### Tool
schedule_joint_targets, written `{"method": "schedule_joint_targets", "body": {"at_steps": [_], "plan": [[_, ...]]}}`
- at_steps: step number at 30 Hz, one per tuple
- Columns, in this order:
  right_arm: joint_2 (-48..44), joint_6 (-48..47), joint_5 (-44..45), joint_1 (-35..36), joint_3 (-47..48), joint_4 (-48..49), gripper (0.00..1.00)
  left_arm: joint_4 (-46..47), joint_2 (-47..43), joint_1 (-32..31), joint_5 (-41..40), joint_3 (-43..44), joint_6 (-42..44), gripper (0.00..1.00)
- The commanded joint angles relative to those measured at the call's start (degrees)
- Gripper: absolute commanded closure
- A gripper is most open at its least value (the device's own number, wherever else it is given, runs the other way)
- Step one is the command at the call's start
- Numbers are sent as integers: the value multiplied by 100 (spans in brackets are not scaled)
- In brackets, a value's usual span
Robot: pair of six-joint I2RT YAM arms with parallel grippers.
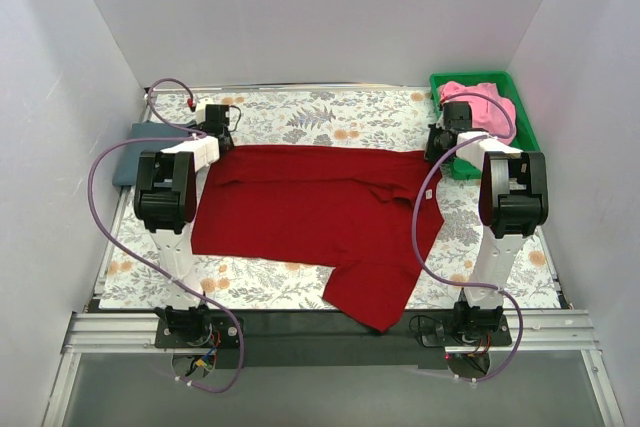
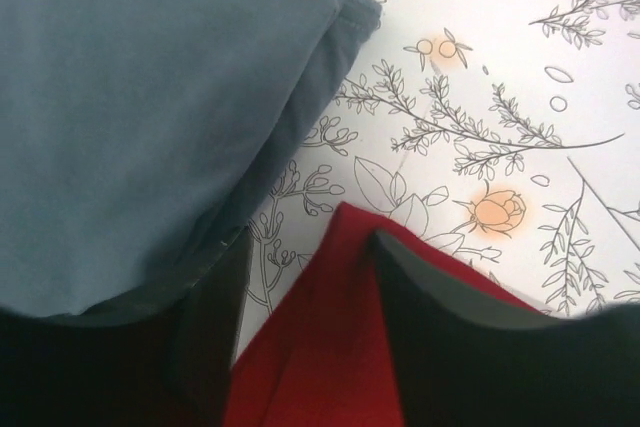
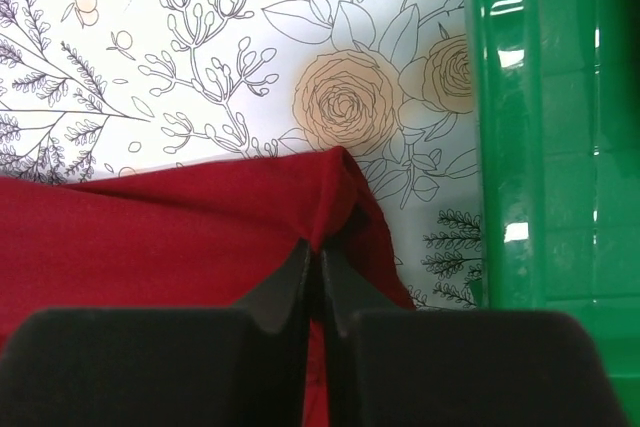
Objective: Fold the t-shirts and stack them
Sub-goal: Fold the tshirt
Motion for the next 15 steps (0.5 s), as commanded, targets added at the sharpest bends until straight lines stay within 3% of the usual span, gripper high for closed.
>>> {"method": "schedule_joint_targets", "body": {"at_steps": [1, 3, 5, 9, 15], "plan": [[-83, -109, 30, -116, 156, 215, 88, -63, -550, 38, 77, 117, -188, 39], [-206, -100, 30, -108, 138, 215, 84, -413, -821, -14, 78, 187, -443, 29], [-224, -109, 30, -107, 138, 215, 84, -756, -1033, -41, 104, 188, -923, 27], [-207, -118, -146, -107, 129, 215, 85, -1468, -1648, -41, 297, -233, -1777, 28], [-145, -118, -251, -107, 138, 215, 87, -1566, -2501, -41, 579, -1358, -2824, 34]]}}
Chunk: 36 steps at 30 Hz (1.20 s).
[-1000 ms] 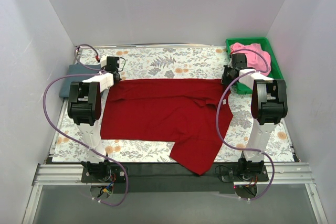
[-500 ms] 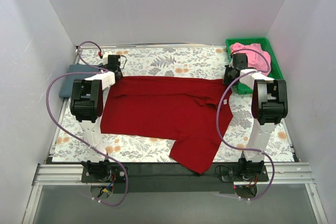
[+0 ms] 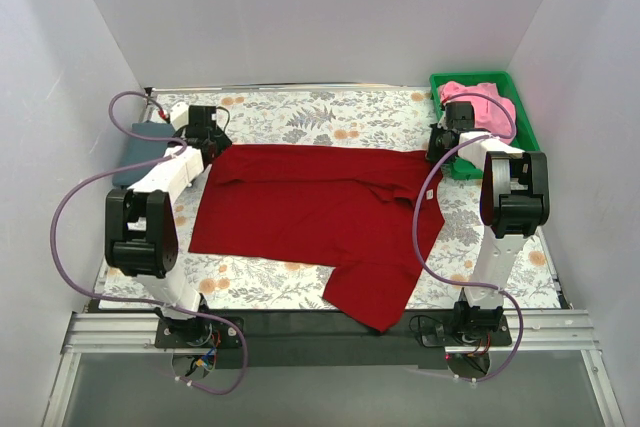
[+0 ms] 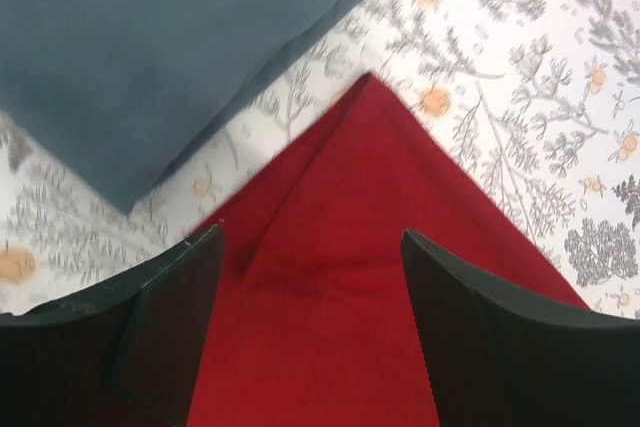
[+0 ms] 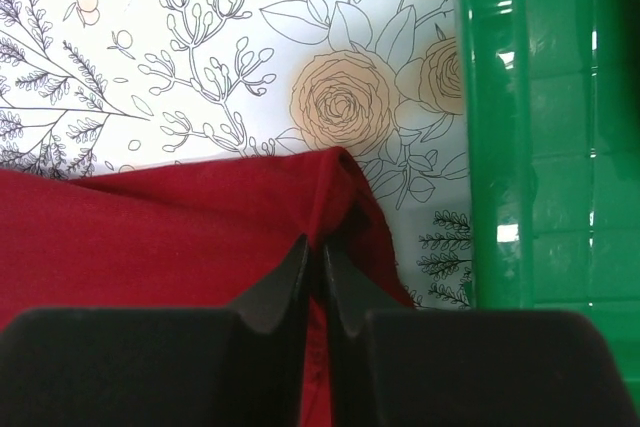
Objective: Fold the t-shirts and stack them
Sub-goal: Fold the tshirt
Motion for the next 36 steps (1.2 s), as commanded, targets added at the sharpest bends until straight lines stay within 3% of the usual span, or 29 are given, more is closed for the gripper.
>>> {"method": "schedule_joint_targets", "body": {"at_steps": [1, 9, 16, 27, 31, 36], "plan": [[-136, -79, -94, -31, 147, 219, 87, -349, -373, -17, 188, -476, -1117, 34], [-66, -114, -147, -31, 173, 210, 89, -270, -329, -17, 548, -969, -2068, 37], [-66, -149, -156, -31, 147, 219, 90, -86, -75, -17, 505, -1065, -2271, 47], [-75, -166, -94, -31, 94, 219, 92, 265, 101, -17, 180, -1206, -2157, 69], [-84, -193, -24, -31, 50, 219, 93, 485, 58, -17, -110, -1267, -1850, 84], [-92, -228, 82, -40, 24, 210, 94, 994, -39, -17, -366, -1373, -1086, 96]]}}
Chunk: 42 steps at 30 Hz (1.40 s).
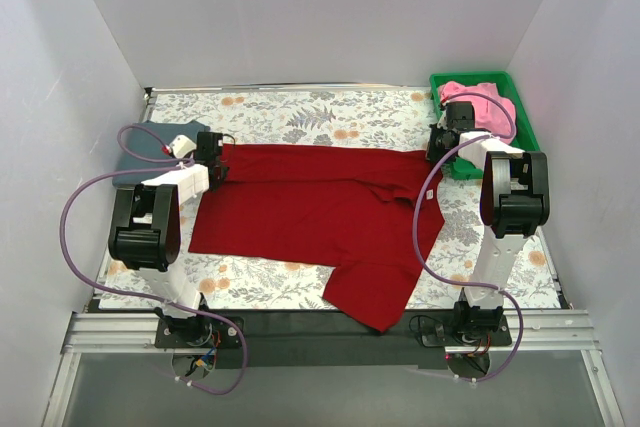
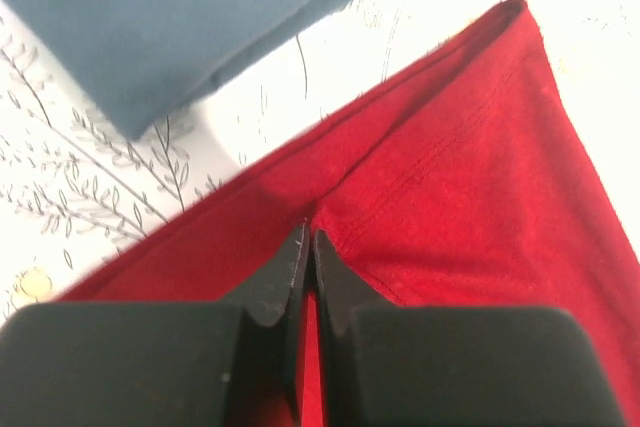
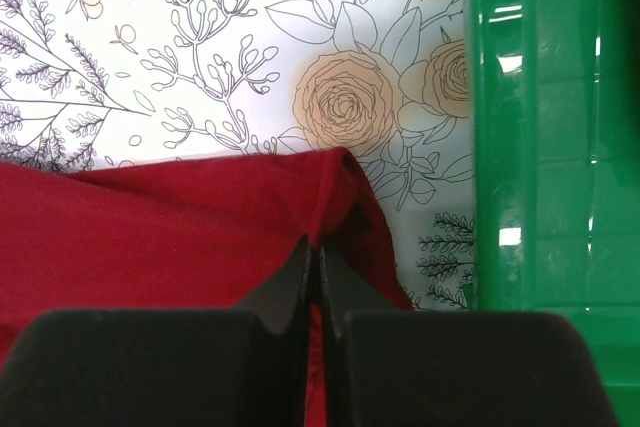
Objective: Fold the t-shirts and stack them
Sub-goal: Fold the tshirt
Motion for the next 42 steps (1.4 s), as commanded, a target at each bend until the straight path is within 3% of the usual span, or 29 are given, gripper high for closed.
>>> {"method": "schedule_joint_targets", "body": {"at_steps": [1, 12, 20, 26, 33, 42], "plan": [[-92, -105, 162, -29, 15, 210, 95, 521, -249, -17, -555, -108, 659, 97], [-127, -149, 373, -46, -20, 210, 96, 1620, -706, -52, -495, -389, 2355, 98], [-119, -176, 417, -55, -55, 210, 96, 2033, -706, -131, -390, 111, 3366, 98], [-171, -167, 435, -55, -134, 210, 96, 1885, -671, -307, -240, 271, 3210, 98], [-241, -167, 435, -55, -196, 202, 94, 1374, -847, -324, -933, -625, 2217, 98], [-1127, -97, 268, 120, -467, -27, 65, 1427, -460, -272, -1102, -740, 2181, 97]]}}
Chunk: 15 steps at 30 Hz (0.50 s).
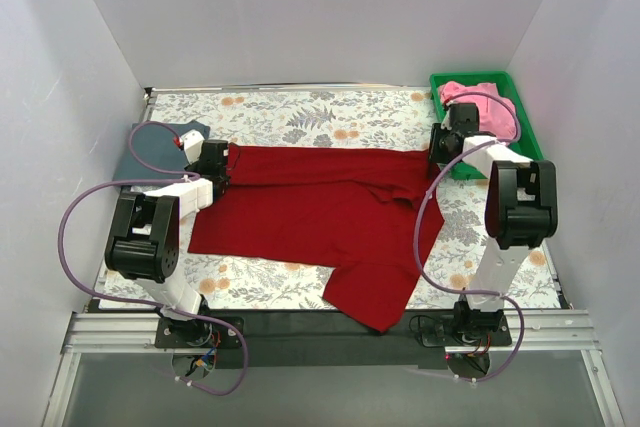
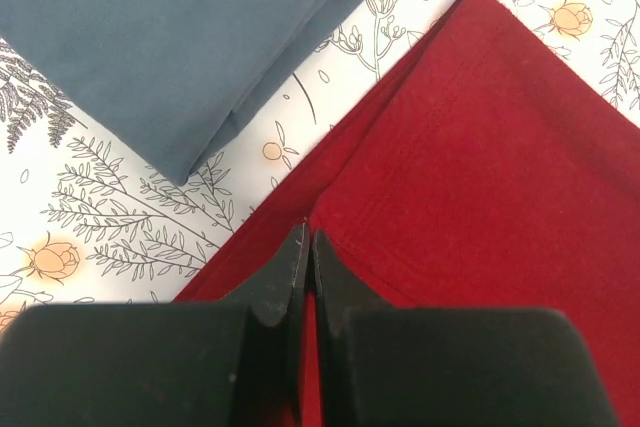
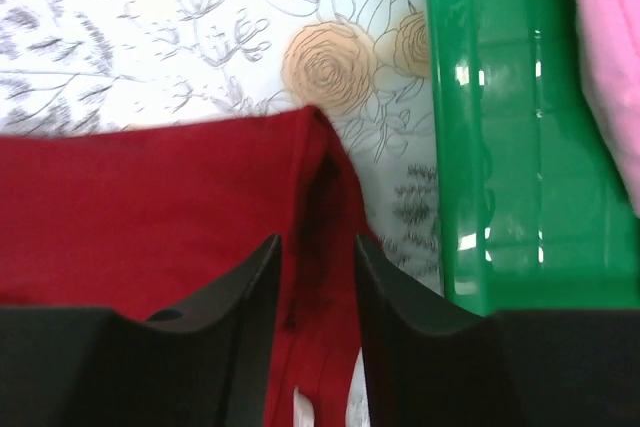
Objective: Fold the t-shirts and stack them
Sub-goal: Fold the tshirt
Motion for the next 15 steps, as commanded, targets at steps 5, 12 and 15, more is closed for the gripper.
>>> {"method": "schedule_joint_targets", "body": {"at_steps": [5, 12, 15], "plan": [[-1432, -3, 100, 665, -571, -150, 61, 98, -25, 45, -113, 70, -88, 97], [-2188, -204, 161, 1605, -1221, -439, 62, 125, -25, 45, -34, 105, 26, 96], [-2207, -546, 223, 2123, -1353, -510, 66, 116, -25, 45, 2, 88, 17, 96]]}}
